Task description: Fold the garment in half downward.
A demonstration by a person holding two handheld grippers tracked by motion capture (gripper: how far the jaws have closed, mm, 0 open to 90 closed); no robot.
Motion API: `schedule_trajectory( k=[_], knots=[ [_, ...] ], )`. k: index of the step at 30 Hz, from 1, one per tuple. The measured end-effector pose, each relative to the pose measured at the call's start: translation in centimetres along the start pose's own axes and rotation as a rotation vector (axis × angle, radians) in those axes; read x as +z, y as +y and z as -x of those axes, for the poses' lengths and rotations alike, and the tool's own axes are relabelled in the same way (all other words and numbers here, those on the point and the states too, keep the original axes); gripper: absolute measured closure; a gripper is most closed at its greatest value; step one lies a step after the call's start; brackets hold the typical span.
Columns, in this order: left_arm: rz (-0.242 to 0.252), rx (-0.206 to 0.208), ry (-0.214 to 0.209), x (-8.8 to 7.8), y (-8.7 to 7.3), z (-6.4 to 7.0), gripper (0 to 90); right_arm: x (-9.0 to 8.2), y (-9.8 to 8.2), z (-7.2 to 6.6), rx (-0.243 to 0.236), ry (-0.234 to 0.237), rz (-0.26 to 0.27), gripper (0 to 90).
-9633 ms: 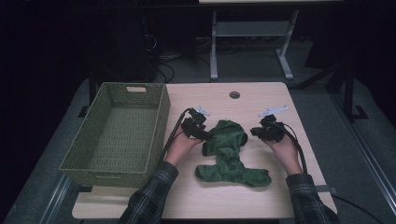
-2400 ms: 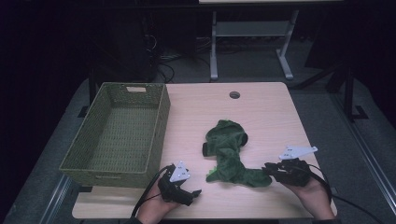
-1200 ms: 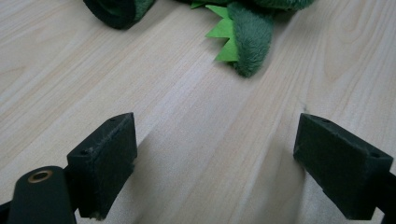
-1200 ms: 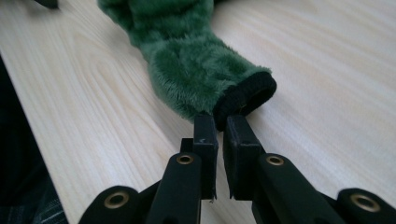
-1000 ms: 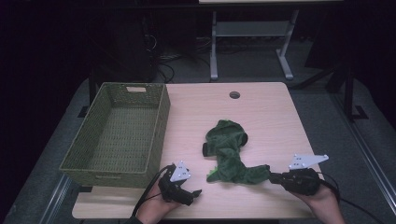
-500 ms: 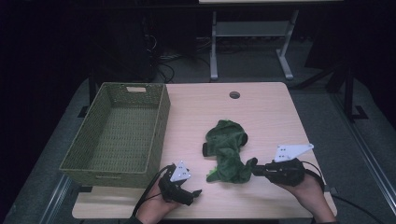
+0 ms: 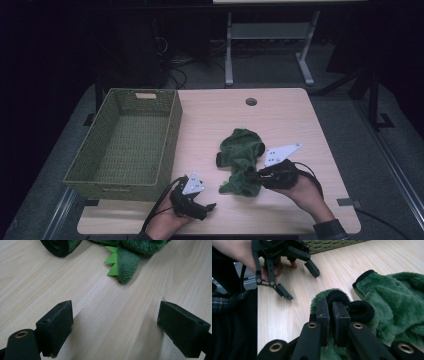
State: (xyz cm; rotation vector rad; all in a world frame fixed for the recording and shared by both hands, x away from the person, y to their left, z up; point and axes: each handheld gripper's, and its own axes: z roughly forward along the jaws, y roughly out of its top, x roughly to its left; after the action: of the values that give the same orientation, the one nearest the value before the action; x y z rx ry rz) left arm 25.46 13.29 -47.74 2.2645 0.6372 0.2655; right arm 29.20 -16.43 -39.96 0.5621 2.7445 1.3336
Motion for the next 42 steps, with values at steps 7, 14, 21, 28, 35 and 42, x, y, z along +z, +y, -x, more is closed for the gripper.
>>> schedule_trajectory(
  k=[7,14,21,28,35,42],
  knots=[
    [0.000,0.004,0.001,0.0,0.0,0.0,12.8,0.2,0.8,0.7,0.023,-0.012,0.048,77.8],
    [0.000,0.001,0.001,0.0,0.0,0.0,12.8,-0.4,0.4,1.9,0.085,-0.115,0.055,89.4],
    [-0.003,0.004,-0.001,0.0,0.0,0.0,12.7,2.7,-1.0,2.7,0.127,-0.088,-0.038,89.6],
    [-0.004,0.002,-0.001,0.0,0.0,0.0,12.8,5.3,-1.4,2.1,0.109,-0.058,-0.138,89.7],
    [-0.004,0.000,0.001,0.0,0.0,0.0,12.8,5.5,-1.7,2.3,0.119,-0.056,-0.138,89.3],
    [-0.043,-0.018,0.018,0.2,0.8,0.1,13.0,3.6,-1.1,2.3,0.142,-0.080,-0.073,77.5]
  ],
)
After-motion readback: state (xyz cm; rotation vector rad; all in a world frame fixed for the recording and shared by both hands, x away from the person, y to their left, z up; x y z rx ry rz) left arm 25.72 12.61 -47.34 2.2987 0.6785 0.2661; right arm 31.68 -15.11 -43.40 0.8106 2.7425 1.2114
